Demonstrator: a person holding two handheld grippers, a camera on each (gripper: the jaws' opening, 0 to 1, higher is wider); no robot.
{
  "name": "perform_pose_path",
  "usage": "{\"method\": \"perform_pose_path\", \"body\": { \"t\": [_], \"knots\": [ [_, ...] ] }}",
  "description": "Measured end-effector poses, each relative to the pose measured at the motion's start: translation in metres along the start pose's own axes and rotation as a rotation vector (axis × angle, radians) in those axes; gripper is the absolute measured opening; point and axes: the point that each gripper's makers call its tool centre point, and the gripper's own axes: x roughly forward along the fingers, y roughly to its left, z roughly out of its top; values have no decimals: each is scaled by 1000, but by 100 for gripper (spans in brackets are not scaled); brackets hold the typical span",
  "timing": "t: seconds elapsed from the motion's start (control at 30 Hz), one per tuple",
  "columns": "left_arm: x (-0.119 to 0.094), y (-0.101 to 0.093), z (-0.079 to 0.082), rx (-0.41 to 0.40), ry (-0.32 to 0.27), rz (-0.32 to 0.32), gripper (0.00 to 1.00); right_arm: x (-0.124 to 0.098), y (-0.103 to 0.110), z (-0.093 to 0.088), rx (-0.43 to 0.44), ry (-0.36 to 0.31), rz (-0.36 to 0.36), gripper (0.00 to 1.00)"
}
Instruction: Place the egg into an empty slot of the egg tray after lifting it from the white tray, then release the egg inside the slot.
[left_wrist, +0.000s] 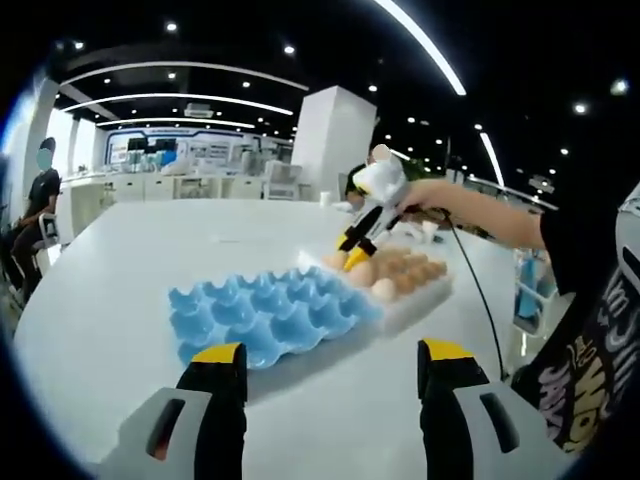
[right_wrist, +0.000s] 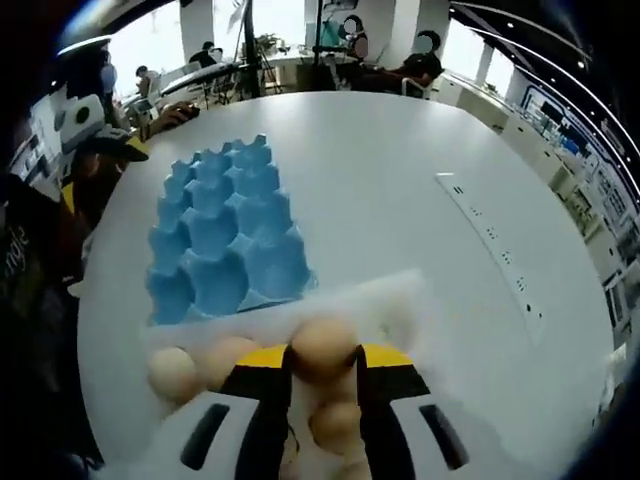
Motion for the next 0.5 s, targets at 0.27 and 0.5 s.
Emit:
{"method": "perform_pose_path", "body": {
  "t": [0.27,0.5],
  "knots": [
    [1,-5,0,4,2,-13,70,-1,3,-2,-2,8,-13,27],
    [-3,-9,4,12,-7,-21,70,-1,2,-1,15,-18,-9,27]
  ]
}}
